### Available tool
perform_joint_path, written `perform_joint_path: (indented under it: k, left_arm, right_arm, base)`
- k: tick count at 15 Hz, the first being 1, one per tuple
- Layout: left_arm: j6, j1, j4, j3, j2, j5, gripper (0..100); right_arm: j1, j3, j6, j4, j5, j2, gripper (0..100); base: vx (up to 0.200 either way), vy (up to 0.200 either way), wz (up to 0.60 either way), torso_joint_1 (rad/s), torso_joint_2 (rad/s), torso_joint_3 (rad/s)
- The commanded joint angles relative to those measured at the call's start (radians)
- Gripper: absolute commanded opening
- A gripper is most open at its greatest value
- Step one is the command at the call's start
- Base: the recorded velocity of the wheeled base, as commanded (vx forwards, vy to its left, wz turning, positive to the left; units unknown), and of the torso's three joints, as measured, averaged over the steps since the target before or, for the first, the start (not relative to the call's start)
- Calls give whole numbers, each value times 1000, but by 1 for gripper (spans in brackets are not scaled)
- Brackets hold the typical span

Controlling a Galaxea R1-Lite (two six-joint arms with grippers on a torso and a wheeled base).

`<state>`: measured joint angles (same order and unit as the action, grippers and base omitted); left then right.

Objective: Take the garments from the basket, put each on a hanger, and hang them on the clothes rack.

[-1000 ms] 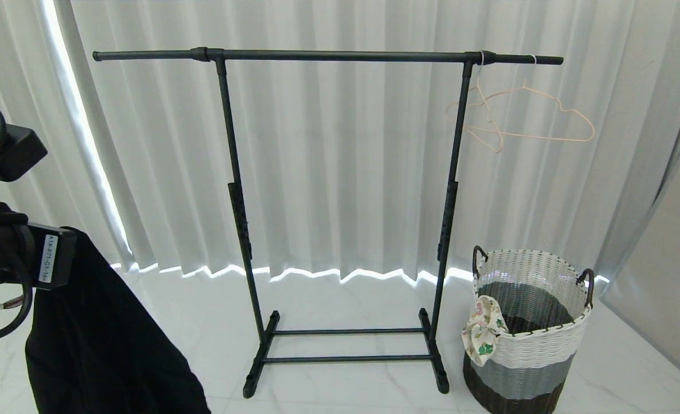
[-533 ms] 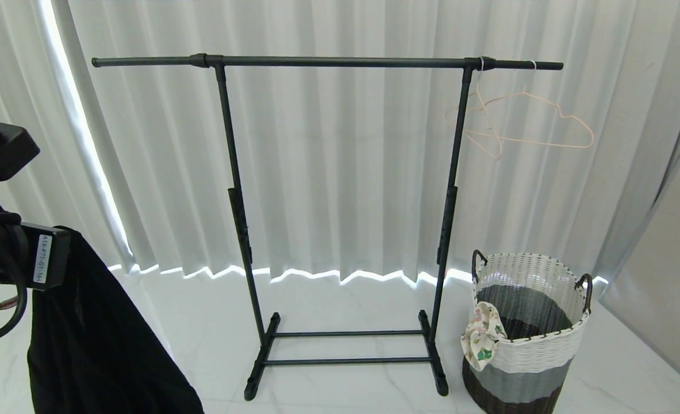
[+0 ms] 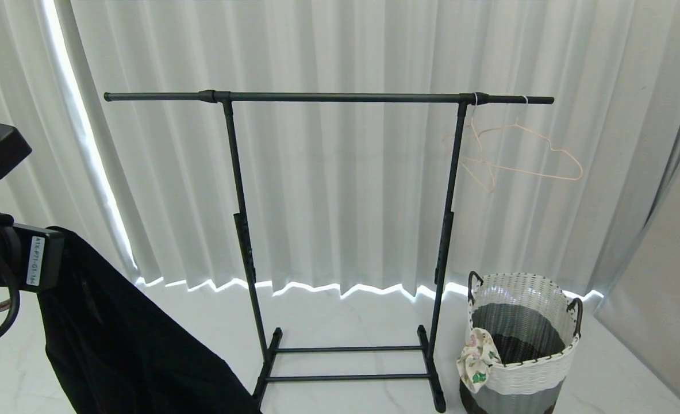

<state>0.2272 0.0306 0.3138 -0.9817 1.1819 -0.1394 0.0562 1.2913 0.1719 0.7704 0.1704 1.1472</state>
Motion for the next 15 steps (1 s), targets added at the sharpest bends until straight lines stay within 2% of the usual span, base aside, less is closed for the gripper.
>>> perform_joint_path:
  k: [1, 6, 8, 15]
  left_arm:
    - [0, 0, 1, 9, -1, 0, 0]
    - [3, 0, 1, 58, -34, -5, 0]
    - [1, 0, 1, 60, -34, -43, 0]
    - [1, 0, -7, 60, -38, -48, 0]
  right_arm:
    - [1, 0, 0, 0, 0, -3, 100]
    - [1, -1, 1, 0, -2, -6, 100]
    - [1, -1, 1, 0, -2, -6, 100]
    - [1, -4, 1, 0, 0, -6, 100]
  base:
    - [0, 0, 0, 193, -476, -281]
    - [0, 0, 0, 209, -485, -279]
    - [0, 0, 0, 222, -500, -281]
    - [0, 0, 0, 245, -533, -293]
